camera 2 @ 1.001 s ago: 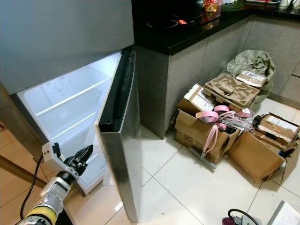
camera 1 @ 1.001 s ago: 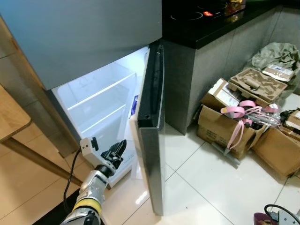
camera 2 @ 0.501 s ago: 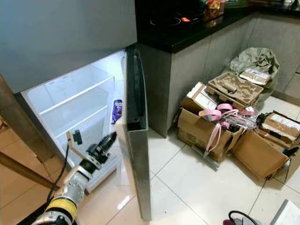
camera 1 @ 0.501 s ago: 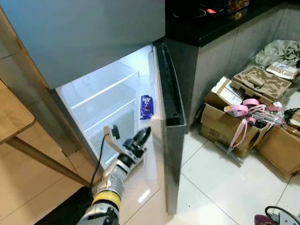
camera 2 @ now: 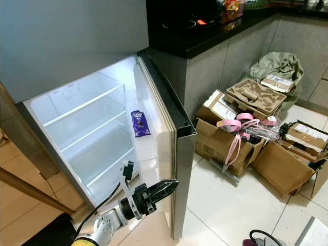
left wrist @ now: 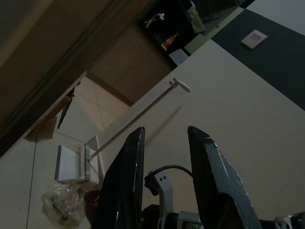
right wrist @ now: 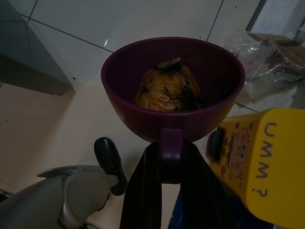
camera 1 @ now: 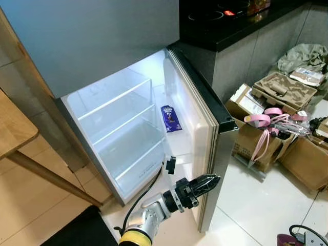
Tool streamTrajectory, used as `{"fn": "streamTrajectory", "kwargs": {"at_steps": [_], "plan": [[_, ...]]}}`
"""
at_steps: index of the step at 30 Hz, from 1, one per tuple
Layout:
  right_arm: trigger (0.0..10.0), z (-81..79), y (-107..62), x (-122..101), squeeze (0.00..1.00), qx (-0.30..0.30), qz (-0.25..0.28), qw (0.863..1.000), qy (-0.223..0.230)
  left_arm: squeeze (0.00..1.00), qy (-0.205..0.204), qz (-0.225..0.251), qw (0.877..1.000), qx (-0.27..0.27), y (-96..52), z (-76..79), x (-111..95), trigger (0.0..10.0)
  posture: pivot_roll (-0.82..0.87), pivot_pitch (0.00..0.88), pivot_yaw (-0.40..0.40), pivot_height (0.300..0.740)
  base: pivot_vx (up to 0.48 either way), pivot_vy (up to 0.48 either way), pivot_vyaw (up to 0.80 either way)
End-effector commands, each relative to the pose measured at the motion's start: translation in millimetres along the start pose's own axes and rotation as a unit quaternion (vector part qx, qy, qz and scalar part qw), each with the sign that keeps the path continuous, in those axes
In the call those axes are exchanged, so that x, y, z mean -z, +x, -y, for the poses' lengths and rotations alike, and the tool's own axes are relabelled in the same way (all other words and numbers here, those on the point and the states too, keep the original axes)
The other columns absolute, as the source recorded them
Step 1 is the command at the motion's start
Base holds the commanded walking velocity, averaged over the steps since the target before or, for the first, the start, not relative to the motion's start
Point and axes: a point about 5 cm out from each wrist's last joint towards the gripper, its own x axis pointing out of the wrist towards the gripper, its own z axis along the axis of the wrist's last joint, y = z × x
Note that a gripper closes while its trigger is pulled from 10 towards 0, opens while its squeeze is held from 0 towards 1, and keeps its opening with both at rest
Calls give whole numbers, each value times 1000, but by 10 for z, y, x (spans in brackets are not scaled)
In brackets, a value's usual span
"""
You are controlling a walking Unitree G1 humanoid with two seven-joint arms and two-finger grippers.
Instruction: Restocking fridge
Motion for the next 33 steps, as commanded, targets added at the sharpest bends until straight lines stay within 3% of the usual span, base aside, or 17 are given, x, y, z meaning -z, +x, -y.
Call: {"fn": "streamTrajectory", "kwargs": {"at_steps": [1,5,10,11,15,19,21,25,29,31,33], "plan": [[10000,10,-5,12,0,1,0,1000,-1,0,-28,10,1000,0,20,46,156,10000,-150,89,75,740,0,0,0],[10000,10,-8,26,0,2,-3,1000,-1,0,-24,-15,999,-19,-128,10,203,10000,-146,91,76,740,0,0,0],[10000,20,-16,56,0,3,-8,1000,-6,0,22,-38,989,-144,-482,-188,259,10000,-143,95,79,740,0,0,0],[10000,20,-16,56,0,3,-8,1000,-6,0,22,-38,989,-144,-482,-188,259,10000,-143,95,79,740,0,0,0],[10000,44,-21,72,0,7,-13,1000,-13,0,41,-7,965,-258,-776,-339,181,10000,-141,91,75,740,0,0,0],[10000,46,-20,68,0,5,-14,1000,-17,0,51,12,952,-303,-910,-387,138,10000,-141,87,71,740,0,0,0],[10000,41,-18,59,0,2,-12,1000,-19,0,63,26,941,-331,-955,-419,99,10000,-140,85,69,740,0,0,0],[10000,22,-12,33,0,-5,-6,1000,-22,0,65,56,936,-340,-932,-437,24,10000,-140,82,70,740,0,0,0],[10000,-52,-7,39,0,-31,-10,998,-62,0,78,85,932,-343,-845,-454,-100,10000,-141,82,68,740,0,0,0],[10000,-187,-15,68,0,-89,-10,989,-120,0,81,84,930,-348,-826,-471,-113,10000,-142,86,64,740,0,0,0],[10000,-228,-18,64,0,-110,-7,986,-126,0,81,81,928,-355,-852,-481,-93,10000,-145,87,65,740,0,0,0]]}}
